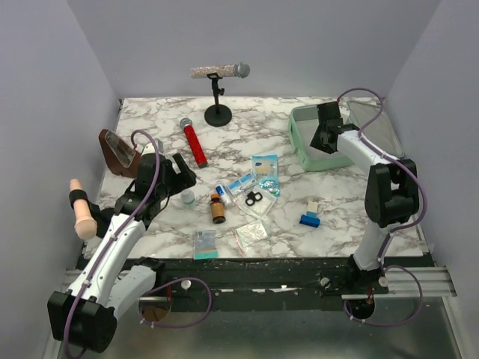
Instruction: Organize the medicine kit
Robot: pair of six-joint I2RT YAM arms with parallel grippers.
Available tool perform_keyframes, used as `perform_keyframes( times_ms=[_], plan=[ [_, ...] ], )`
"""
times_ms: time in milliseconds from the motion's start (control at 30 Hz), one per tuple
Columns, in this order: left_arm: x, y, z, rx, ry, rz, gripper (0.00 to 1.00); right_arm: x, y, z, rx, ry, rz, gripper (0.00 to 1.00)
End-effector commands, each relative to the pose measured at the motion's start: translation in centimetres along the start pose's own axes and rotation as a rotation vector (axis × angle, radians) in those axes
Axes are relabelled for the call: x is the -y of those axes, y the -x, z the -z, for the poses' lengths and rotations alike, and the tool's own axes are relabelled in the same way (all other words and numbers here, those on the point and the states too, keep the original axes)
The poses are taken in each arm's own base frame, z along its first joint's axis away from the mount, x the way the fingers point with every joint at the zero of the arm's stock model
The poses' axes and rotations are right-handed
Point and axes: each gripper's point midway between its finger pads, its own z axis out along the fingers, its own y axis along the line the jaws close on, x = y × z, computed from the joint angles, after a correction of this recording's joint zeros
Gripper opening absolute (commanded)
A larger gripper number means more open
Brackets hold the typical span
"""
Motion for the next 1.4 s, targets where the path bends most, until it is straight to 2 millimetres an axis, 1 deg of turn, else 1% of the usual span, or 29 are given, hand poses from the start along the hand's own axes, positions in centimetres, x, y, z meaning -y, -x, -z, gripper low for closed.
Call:
perform_keyframes(
  times_ms=[0,33,133,200,267,433,600,667,700,767,800,867,933,1000,1100,1167,1233,1367],
  plan=[
    [-0.6,0.4,0.5,0.021,0.041,-0.011,0.92,0.7,-3.4,0.1,-0.104,0.016,-0.008,0.41],
    [-0.6,0.1,0.4,0.014,0.045,-0.014,0.92,0.9,-4.5,0.2,-0.124,0.026,-0.015,0.41],
    [-0.3,-0.6,0.2,0.002,0.042,-0.022,0.92,1.3,-6.7,0.8,-0.162,0.055,-0.027,0.42],
    [0.0,-1.2,0.2,-0.011,0.035,-0.024,0.92,2.0,-8.8,1.0,-0.201,0.054,-0.027,0.42],
    [0.3,-1.6,0.1,-0.019,0.031,-0.026,0.92,2.4,-9.9,1.5,-0.211,0.062,-0.028,0.43],
    [0.6,-2.8,0.0,-0.040,0.036,-0.047,0.92,2.8,-11.6,3.4,-0.205,0.092,-0.008,0.45],
    [0.4,-3.6,-0.1,-0.048,0.066,-0.060,0.92,2.0,-12.6,5.4,-0.198,0.145,0.008,0.49],
    [-0.2,-3.5,0.0,-0.037,0.099,-0.055,0.92,1.8,-12.1,6.1,-0.182,0.161,-0.002,0.51],
    [-0.6,-3.3,0.1,-0.029,0.124,-0.050,0.93,1.8,-11.5,6.6,-0.167,0.163,-0.005,0.55],
    [-2.0,-2.6,0.6,0.002,0.205,-0.043,0.95,1.8,-10.0,7.7,-0.124,0.163,-0.014,0.68],
    [-2.4,-2.3,0.9,0.015,0.233,-0.042,0.95,1.8,-8.9,8.4,-0.090,0.166,-0.017,0.74],
    [-3.2,-2.0,1.3,0.031,0.270,-0.044,0.96,1.7,-7.4,9.7,-0.051,0.175,-0.024,0.81],
    [-3.5,-2.3,1.2,0.025,0.283,-0.052,0.96,1.4,-6.8,10.8,-0.033,0.205,-0.027,0.82],
    [-4.0,-3.2,0.8,0.000,0.297,-0.051,0.96,1.1,-6.6,11.7,-0.019,0.244,-0.029,0.83],
    [-4.3,-5.1,-0.3,-0.050,0.286,-0.042,0.95,0.8,-6.9,13.1,0.006,0.279,-0.010,0.83],
    [-4.3,-6.0,-0.9,-0.053,0.264,-0.017,0.95,0.8,-7.2,13.9,0.017,0.295,0.002,0.83],
    [-4.1,-6.4,-1.4,-0.040,0.235,0.004,0.95,1.0,-7.4,14.6,0.027,0.308,0.013,0.83],
    [-4.8,-7.3,-2.8,-0.018,0.246,0.029,0.95,1.3,-8.3,15.3,0.023,0.331,0.018,0.83]
  ],
)
